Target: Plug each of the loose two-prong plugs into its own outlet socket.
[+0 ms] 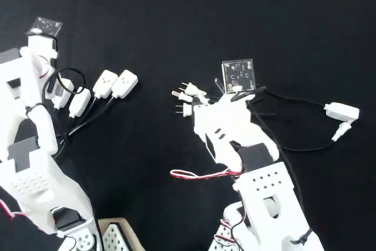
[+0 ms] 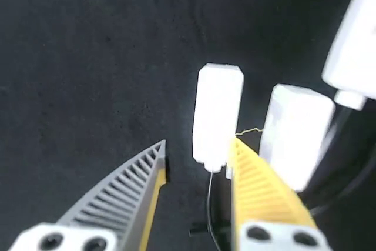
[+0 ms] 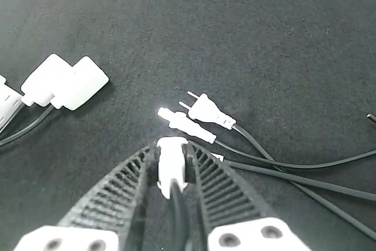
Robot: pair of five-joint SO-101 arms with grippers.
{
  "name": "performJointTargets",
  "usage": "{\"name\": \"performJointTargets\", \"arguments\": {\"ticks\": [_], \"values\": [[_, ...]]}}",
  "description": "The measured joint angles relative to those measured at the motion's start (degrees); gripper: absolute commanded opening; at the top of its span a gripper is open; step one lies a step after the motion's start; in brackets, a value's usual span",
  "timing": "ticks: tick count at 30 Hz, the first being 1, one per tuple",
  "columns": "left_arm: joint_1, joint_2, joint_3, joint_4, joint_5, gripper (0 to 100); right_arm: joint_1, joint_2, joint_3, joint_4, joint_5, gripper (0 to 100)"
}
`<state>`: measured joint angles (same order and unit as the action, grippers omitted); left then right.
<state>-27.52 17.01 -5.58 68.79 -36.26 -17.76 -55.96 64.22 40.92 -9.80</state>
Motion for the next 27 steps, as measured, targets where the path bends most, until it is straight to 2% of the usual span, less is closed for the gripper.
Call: {"name": "performJointTargets", "arguments": {"ticks": [5, 11, 17, 22, 27], "values": [[0.1, 0.1, -4.7, 6.4, 0.0, 28, 0.0, 0.0, 0.0, 0.0, 0.1, 1.2], [1.6, 6.6, -7.5, 6.7, 0.0, 28, 0.0, 0.0, 0.0, 0.0, 1.4, 1.2], [0.1, 18.0, -21.5, 8.6, -0.2, 28, 0.0, 0.0, 0.0, 0.0, 1.4, 1.2], [-1.4, 29.4, -36.1, 18.5, -2.1, 22, 0.0, 0.0, 0.0, 0.0, 1.4, 1.2], [-1.0, 36.3, -49.2, 28.9, -5.8, 21, 0.0, 0.0, 0.0, 0.0, 1.4, 1.2]]}}
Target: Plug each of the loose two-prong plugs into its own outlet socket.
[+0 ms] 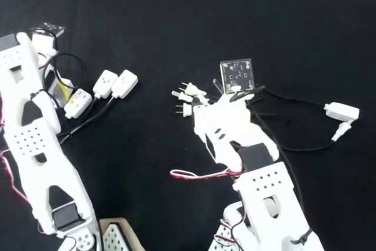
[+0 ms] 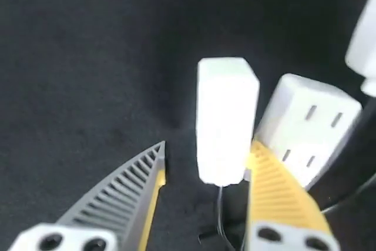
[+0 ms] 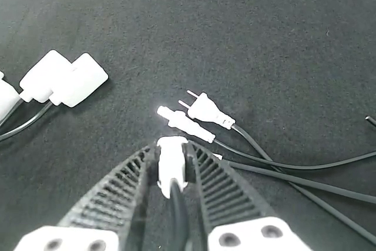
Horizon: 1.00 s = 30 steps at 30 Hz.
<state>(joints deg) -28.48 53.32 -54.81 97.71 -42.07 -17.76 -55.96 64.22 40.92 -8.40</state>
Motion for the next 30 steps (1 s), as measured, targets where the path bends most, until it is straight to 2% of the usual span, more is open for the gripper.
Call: {"name": "performJointTargets", "arguments": {"ticks": [3, 6, 8, 10, 17, 23, 28, 30], "values": [[0.6, 4.7, -4.0, 1.4, -0.5, 16, 0.0, 0.0, 0.0, 0.0, 0.0, 1.2], [0.6, 7.6, -7.0, 2.4, -0.8, 2, 0.0, 0.0, 0.0, 0.0, 0.0, 1.2], [1.1, 8.0, -8.1, 2.8, -0.8, 5, 0.0, 0.0, 0.0, 0.0, 0.0, 1.2], [1.2, 8.0, -8.7, 2.8, -0.8, 2, 0.0, 0.0, 0.0, 0.0, 0.0, 1.2], [1.2, 5.3, -6.1, 2.4, -0.1, 3, 0.0, 0.0, 0.0, 0.0, 0.0, 1.2], [3.3, -9.8, 10.1, 2.4, -2.0, 3, 0.0, 0.0, 0.0, 0.0, 0.0, 1.2], [10.0, -31.2, 31.8, 2.1, -4.2, 3, 0.1, 0.0, 0.0, 0.0, 0.0, 1.2], [13.8, -41.1, 41.5, -0.7, -5.1, 3, 2.3, 0.0, -0.2, 0.0, 0.0, 1.2]]}}
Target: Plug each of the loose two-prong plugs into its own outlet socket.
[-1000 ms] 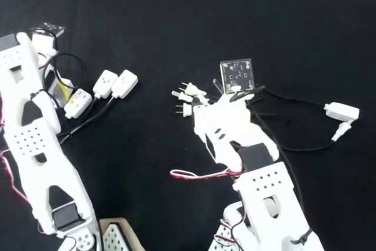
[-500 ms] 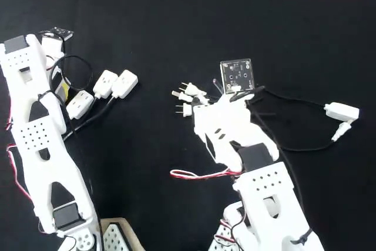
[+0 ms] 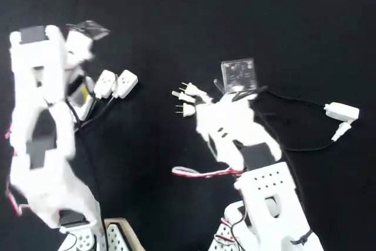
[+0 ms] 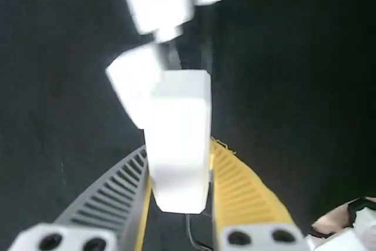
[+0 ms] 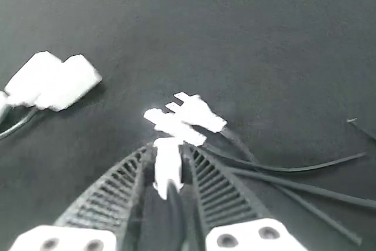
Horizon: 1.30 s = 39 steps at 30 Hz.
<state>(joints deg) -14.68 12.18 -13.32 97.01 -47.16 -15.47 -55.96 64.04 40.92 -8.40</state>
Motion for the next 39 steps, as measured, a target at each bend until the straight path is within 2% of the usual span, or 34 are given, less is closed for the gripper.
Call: {"name": "performJointTargets", "arguments": {"ticks": [4, 8, 11, 14, 17, 23, 28, 35, 39], "values": [[8.4, -19.3, 22.7, -10.6, -3.6, 3, 4.2, 0.0, -2.1, 1.1, 0.0, 1.2], [16.5, -34.5, 48.4, -26.8, -7.0, 3, 7.3, 0.0, -3.4, 2.5, 0.0, 1.2], [23.3, -41.8, 65.1, -37.4, -9.5, 3, 9.1, 0.0, -3.5, 2.5, 0.0, 1.2], [29.2, -45.4, 75.9, -44.5, -10.3, 3, 10.1, 0.0, -3.5, 2.5, 0.0, 1.2], [30.3, -46.2, 78.8, -47.9, -10.3, 5, 10.7, 0.0, -3.9, 2.5, 0.0, 1.2], [30.9, -46.2, 78.8, -48.9, -10.3, 29, 13.3, 0.0, -5.5, 3.8, 0.0, 1.2], [30.7, -46.2, 78.8, -49.7, -10.3, 27, 13.3, 0.0, -5.8, 4.9, 0.0, 1.2], [25.7, -46.2, 78.7, -50.0, -10.3, 27, 13.5, 0.0, -5.9, 4.9, 0.0, 1.2], [26.4, -46.2, 75.7, -42.7, -9.9, 27, 13.5, 0.0, -5.9, 4.9, 0.0, 1.2]]}}
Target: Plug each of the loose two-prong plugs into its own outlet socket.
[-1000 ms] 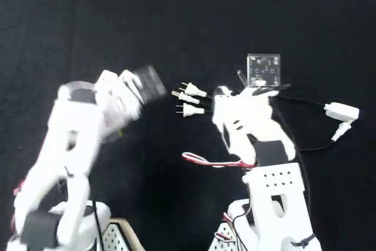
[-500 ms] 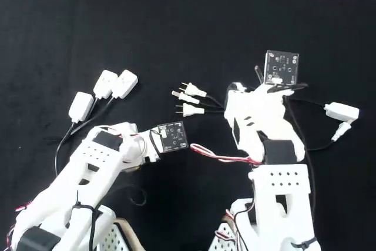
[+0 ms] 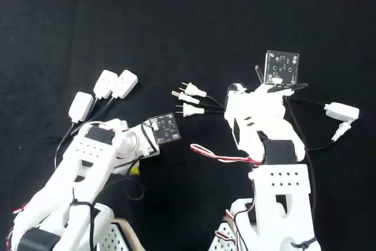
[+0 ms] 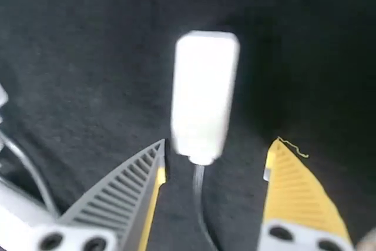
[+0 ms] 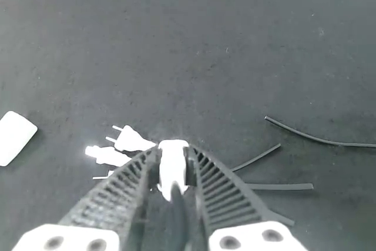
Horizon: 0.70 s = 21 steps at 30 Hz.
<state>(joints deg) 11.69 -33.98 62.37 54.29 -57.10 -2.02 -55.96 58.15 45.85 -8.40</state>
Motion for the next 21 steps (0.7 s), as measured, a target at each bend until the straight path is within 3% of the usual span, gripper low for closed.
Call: {"name": "performJointTargets", "arguments": {"ticks": [4, 11, 15, 21], "values": [[4.0, 0.0, -2.2, 8.1, 3.7, 27, 0.0, 0.0, 0.0, 0.0, 0.0, 1.2], [10.7, -0.1, -1.0, 9.3, 4.6, 27, 0.1, 0.0, 0.0, 0.0, 0.0, 1.2], [9.9, -0.6, -1.4, 9.8, 4.8, 27, 0.0, 0.0, 0.0, 0.0, 0.0, 1.2], [1.1, -9.1, -8.9, 19.6, 4.8, 27, 0.0, 0.0, 0.0, 0.0, 0.0, 1.2]]}}
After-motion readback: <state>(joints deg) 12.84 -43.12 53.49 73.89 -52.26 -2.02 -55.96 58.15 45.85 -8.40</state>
